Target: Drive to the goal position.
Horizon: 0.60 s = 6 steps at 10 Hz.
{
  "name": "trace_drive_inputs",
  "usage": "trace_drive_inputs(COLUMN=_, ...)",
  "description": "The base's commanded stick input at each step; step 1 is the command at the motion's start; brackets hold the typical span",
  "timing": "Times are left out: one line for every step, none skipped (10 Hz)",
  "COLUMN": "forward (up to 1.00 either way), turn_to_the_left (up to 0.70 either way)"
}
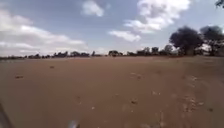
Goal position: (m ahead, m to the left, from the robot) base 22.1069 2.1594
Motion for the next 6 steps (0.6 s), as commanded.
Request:
trace_drive_inputs(forward=0.7, turn_to_the_left=0.0)
trace_drive_inputs(forward=0.7, turn_to_the_left=0.0)
trace_drive_inputs(forward=0.7, turn_to_the_left=0.0)
trace_drive_inputs(forward=0.7, turn_to_the_left=0.0)
trace_drive_inputs(forward=0.7, turn_to_the_left=0.0)
trace_drive_inputs(forward=0.7, turn_to_the_left=0.0)
